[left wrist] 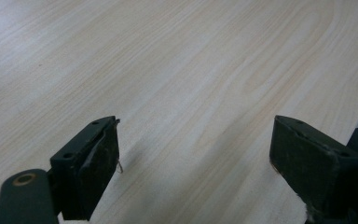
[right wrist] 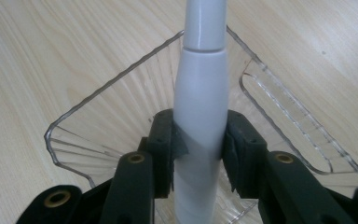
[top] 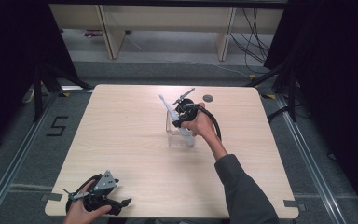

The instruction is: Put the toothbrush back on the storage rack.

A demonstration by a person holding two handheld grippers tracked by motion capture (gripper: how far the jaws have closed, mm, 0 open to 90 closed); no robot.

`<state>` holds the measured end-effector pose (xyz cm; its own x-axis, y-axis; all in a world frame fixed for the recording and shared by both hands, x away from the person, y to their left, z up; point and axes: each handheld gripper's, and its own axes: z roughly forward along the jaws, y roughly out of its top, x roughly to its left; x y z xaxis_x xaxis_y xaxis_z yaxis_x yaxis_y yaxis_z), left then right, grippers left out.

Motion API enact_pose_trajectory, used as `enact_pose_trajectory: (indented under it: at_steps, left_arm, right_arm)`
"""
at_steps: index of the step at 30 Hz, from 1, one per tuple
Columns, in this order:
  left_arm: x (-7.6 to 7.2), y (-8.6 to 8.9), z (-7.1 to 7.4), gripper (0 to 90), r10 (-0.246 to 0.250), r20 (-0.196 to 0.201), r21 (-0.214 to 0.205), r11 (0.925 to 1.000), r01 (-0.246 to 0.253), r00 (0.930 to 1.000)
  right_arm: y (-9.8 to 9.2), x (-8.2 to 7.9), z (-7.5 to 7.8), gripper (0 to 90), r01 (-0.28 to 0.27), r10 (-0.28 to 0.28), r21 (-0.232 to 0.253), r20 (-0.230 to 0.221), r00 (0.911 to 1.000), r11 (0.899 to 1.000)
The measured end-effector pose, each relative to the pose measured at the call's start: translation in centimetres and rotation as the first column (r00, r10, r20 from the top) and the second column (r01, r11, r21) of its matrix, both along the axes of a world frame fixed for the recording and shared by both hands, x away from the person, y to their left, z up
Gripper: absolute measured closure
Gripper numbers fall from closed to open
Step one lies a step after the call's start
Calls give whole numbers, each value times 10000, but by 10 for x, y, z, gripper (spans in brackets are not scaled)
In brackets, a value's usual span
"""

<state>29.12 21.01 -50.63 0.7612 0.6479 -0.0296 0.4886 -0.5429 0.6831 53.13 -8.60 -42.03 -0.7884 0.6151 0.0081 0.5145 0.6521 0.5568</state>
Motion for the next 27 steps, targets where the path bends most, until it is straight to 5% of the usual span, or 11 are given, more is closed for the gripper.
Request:
enact_pose_trajectory:
  at_steps: [5,6,14,16,18,21,23,25,27]
  left_arm:
    - [0,0,0,154,-41,16,34,10000,41,10000]
    - [1,0,-1,154,-17,9,5,10000,17,10000]
    - [0,0,0,154,-3,1,16,10000,3,10000]
    - [0,0,0,154,-44,20,8,10000,44,10000]
    - [0,0,0,154,-89,15,28,10000,89,10000]
    - [0,0,0,154,-80,16,39,10000,80,10000]
    - [1,0,0,154,-65,26,37,10000,65,10000]
    - [1,0,0,154,-65,11,25,10000,65,10000]
    - [1,0,0,154,-95,14,48,9999,95,10000]
  right_arm:
    - [3,-2,1,661,296,-298,-60,-394,9988,9995]
    - [3,0,-1,658,17,-17,-35,-62,10000,10000]
    - [2,1,-1,627,82,-82,-96,58,9999,9999]
    - [3,-4,2,618,669,-674,-140,-370,9970,9977]
    - [1,-2,4,595,156,-155,-5,238,9996,9999]
    - [0,-4,7,583,260,-264,128,244,9994,9996]
    - [-1,-9,11,563,671,-669,138,-148,9977,9977]
    - [-3,-8,13,511,128,-138,193,518,9986,9997]
    - [-3,-13,16,495,749,-753,297,117,9971,9967]
